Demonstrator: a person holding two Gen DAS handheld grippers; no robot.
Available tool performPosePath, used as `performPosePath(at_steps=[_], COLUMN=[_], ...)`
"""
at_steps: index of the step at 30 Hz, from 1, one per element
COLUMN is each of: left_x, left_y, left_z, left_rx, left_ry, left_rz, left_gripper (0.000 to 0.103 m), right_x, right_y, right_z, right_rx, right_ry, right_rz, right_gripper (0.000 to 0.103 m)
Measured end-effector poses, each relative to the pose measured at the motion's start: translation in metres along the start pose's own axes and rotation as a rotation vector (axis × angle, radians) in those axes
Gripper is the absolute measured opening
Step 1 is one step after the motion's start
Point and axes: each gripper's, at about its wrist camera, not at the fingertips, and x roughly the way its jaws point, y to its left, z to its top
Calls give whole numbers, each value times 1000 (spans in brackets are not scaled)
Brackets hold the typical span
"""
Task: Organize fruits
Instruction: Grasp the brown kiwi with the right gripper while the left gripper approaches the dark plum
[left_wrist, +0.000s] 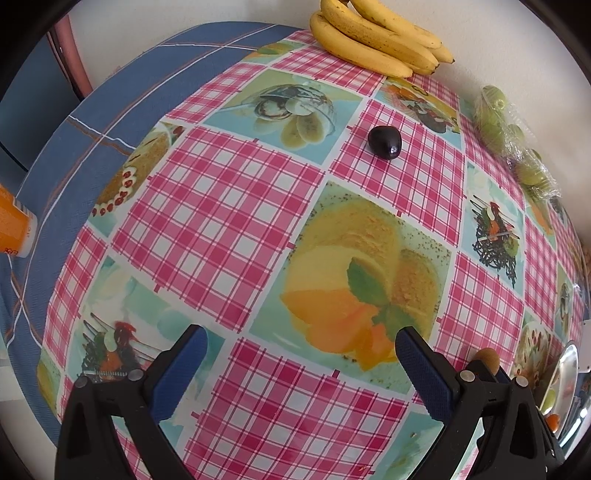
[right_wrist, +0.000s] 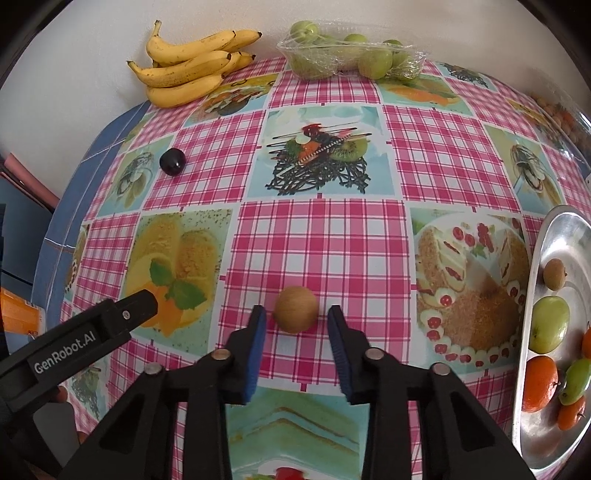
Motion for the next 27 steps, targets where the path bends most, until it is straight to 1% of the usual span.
performPosePath(at_steps=[2,7,15,22,27], left_x=[0,0,-1,-6,-5], left_y=[-1,0,-2,-10,-18], left_z=[0,0,7,21,29], left_rx=[-2,0,15,58,103], left_ry=[0,-4,-28,-99,-131], left_rz=[-1,-4,-18,-31,-17], left_gripper=[103,103,103,103,103], right_x=[1,0,-13,-19,-23], right_y=[1,2,1,-12,-22], right_z=[0,0,8,23,35], right_rx=[-1,6,7,34,52], right_ry=[3,4,-40,-74,-98], right_rz=[3,24,41,47,43], right_gripper=[27,27,27,27,27])
